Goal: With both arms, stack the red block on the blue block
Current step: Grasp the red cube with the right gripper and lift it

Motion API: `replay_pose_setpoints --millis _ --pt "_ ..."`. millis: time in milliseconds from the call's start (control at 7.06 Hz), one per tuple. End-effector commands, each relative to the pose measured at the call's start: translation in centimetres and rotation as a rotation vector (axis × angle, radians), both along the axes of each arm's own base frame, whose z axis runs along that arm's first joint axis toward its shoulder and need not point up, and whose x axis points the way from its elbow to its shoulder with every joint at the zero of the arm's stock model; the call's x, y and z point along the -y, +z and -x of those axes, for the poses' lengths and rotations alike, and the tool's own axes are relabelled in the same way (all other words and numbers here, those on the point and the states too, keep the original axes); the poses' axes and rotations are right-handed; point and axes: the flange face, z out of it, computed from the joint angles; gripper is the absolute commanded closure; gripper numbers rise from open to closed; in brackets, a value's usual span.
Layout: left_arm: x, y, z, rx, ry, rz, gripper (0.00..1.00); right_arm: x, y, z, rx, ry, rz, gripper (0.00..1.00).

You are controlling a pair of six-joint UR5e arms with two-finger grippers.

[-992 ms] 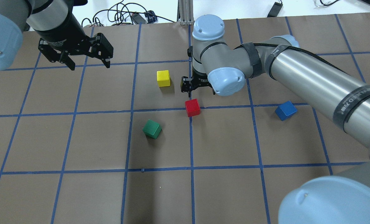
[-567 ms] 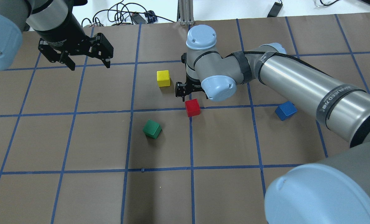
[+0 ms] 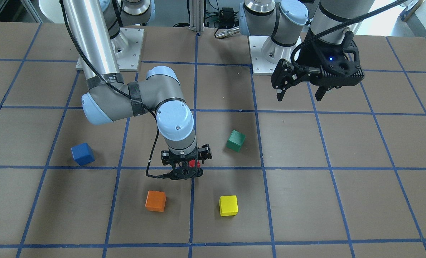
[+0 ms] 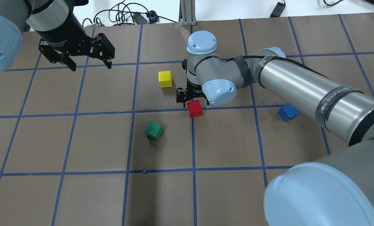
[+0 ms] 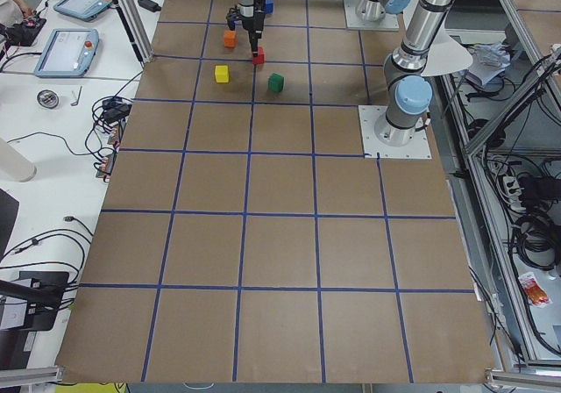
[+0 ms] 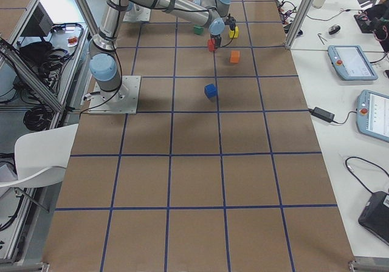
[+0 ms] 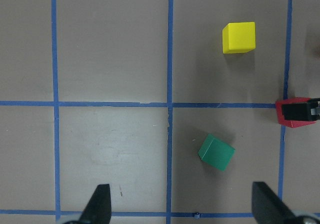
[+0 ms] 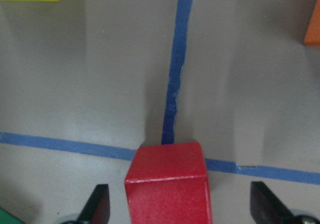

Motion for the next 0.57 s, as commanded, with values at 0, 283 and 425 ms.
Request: replay_pose_setpoints --millis 0,283,425 --pt "0.05 -0.11 0.03 -0.002 -0.001 -0.002 0.0 -0.3 -0.38 -0.1 0.009 -0.002 -0.013 0.0" --pt "0.0 -0.03 0.04 -0.004 -0.001 -0.001 0.0 -0.66 -0.83 0.02 0.009 -0.005 -0.012 0.67" --pt "0.0 -0.03 0.06 -0.005 -0.001 -0.001 0.0 -0.5 -0.59 0.08 0.01 -0.005 -0.005 0.96"
